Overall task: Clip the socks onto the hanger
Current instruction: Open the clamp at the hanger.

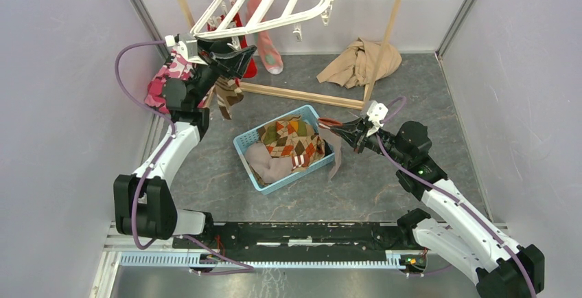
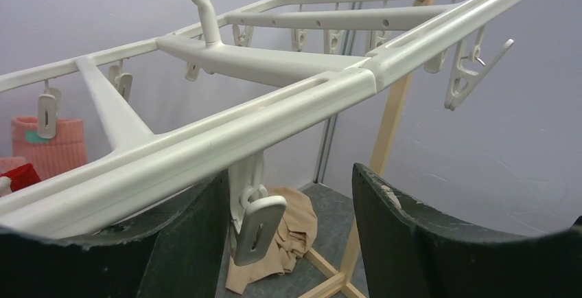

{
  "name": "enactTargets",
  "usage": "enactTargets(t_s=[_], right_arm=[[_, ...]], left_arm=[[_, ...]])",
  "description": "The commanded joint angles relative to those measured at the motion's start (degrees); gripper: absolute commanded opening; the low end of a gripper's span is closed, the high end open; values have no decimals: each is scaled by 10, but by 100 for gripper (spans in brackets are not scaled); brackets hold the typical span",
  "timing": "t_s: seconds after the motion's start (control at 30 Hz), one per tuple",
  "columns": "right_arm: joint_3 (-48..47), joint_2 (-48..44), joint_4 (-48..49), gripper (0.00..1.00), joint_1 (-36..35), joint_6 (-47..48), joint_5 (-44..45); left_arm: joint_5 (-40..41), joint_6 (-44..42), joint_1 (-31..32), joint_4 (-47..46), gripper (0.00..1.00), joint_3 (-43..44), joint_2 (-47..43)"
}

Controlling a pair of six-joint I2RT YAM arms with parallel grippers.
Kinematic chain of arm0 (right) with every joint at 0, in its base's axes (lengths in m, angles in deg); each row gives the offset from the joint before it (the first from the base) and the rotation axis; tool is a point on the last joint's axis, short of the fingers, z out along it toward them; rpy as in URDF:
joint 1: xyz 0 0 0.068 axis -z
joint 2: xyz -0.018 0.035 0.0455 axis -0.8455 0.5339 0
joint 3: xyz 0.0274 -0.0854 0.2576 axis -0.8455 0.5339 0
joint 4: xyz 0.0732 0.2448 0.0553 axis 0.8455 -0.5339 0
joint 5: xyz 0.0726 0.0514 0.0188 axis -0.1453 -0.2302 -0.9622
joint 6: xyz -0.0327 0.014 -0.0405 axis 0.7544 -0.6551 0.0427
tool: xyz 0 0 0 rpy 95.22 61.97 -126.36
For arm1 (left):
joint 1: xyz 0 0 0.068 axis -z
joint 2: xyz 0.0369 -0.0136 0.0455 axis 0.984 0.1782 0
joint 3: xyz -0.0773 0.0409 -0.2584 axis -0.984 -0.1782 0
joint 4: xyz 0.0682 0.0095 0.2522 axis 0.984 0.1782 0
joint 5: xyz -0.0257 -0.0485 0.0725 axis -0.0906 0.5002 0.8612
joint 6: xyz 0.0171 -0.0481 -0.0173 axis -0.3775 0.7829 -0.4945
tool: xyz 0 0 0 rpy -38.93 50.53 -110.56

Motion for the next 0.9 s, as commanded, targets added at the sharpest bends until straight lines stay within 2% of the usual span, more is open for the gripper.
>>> enactTargets(t_s=[0.0,0.33,0.5,0.87], right_arm=[[-8,-6,13,0,-1,7,3],[-8,-4,10,0,-2,7,2],[-9,-4,10,0,-2,7,1],[-8,-6,10,0,-1,7,1]], left_arm=[[-10,39,-5,-50,69,6,-8],[-20,73,-9,-92,59,12,6],[-21,87,-10,-97,48,19,13],[-19,118,-11,-94,6,28,21]])
